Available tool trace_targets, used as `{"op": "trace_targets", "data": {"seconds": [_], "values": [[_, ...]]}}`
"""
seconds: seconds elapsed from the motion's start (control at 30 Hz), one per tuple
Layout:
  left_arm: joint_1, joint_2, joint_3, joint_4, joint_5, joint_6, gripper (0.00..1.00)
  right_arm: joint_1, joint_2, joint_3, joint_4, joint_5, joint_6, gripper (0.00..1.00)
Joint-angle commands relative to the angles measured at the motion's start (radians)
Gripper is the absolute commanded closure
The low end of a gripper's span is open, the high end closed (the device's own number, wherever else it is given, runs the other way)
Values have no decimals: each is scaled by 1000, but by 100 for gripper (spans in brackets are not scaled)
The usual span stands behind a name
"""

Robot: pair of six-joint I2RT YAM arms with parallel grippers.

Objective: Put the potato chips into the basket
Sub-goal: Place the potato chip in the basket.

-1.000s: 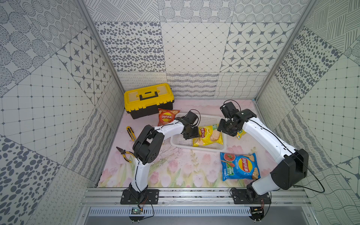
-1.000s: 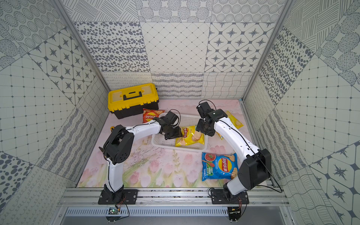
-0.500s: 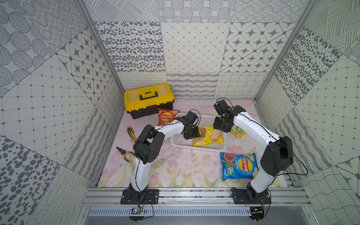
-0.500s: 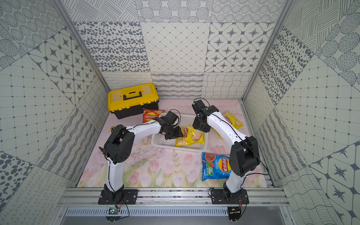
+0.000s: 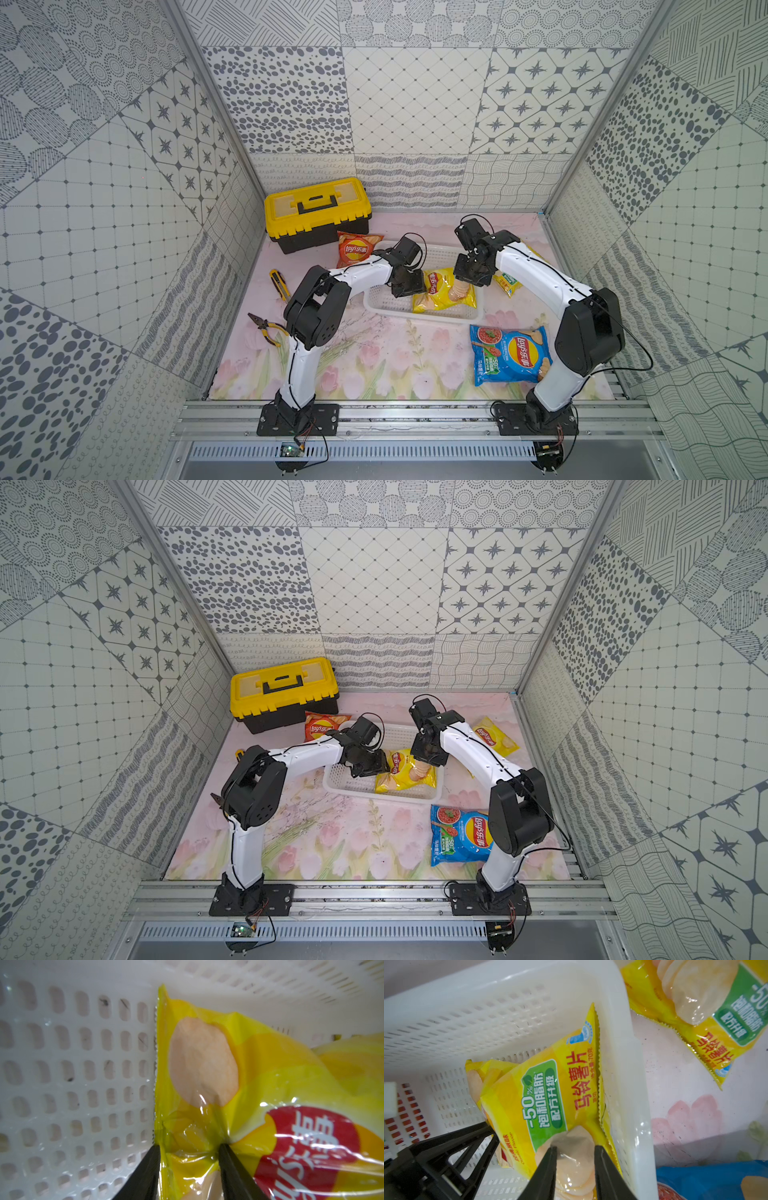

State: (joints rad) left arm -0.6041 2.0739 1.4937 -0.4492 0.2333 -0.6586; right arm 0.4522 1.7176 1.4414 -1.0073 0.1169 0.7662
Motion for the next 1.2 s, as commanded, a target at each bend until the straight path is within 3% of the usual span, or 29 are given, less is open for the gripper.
{"op": "trace_targets", "data": {"seconds": [0.0, 0.1, 0.37, 0.7, 0.87, 1.17], "values": [[1, 18, -5, -79, -2, 17, 51, 2, -4, -29, 51, -15, -8, 64], [2, 18, -6, -80, 1, 16, 51, 2, -13, -43, 68, -13, -7, 68], [1, 23, -5, -80, 4, 11, 51, 5, -7, -45, 92, -46, -13, 100], [2, 36, -1, -80, 9, 4, 51, 10, -67, -36, 74, 8, -15, 100], [0, 55, 16, -88, 13, 5, 51, 9, -80, 24, -37, 128, -75, 71], [-11, 92, 52, -99, 21, 4, 51, 0, -56, 17, -59, 151, -131, 69]]}}
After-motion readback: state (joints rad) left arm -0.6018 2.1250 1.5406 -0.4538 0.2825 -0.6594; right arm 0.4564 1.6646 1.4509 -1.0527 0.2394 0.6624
